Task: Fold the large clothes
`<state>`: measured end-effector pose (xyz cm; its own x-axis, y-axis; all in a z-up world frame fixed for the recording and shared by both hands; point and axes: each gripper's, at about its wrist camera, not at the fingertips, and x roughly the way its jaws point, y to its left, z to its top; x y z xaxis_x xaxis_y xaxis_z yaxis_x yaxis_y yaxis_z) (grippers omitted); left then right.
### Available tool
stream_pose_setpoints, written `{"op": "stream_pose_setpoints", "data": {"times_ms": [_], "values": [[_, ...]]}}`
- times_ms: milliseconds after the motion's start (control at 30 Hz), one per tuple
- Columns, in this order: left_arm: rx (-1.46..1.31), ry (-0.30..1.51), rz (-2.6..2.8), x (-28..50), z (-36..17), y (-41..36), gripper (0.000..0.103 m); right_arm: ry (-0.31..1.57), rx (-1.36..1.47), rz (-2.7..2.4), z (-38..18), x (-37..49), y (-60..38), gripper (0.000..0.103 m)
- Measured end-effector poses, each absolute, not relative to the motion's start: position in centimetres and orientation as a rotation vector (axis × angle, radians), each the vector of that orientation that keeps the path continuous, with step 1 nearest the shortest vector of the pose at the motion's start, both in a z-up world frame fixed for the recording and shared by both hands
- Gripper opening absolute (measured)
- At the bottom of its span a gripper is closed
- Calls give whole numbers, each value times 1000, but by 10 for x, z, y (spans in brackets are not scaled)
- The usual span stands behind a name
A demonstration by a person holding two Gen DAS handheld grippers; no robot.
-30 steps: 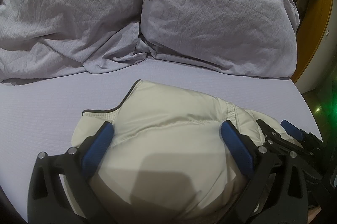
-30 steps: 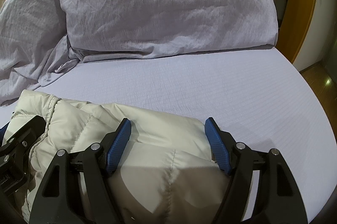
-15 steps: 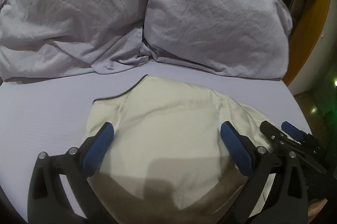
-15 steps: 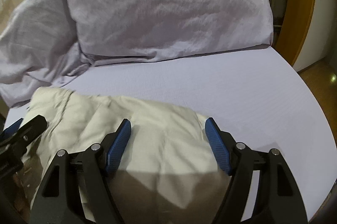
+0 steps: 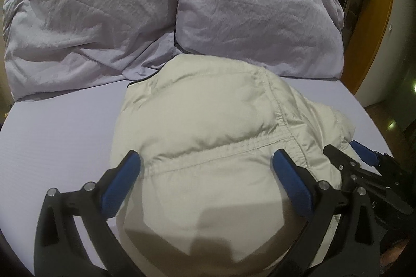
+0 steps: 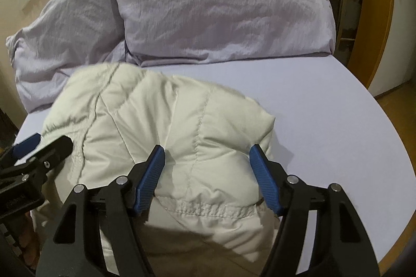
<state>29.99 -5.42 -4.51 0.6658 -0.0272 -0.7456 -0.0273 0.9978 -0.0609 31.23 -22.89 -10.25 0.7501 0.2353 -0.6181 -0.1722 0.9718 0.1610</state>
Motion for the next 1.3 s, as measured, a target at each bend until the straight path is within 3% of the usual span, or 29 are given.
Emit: {"op": "stream_pose_setpoints", "data": {"times_ms": [1300], "values": [[-37,817,23,296,-55,-56,101,659,88,199,-118,308,-226,69]]}}
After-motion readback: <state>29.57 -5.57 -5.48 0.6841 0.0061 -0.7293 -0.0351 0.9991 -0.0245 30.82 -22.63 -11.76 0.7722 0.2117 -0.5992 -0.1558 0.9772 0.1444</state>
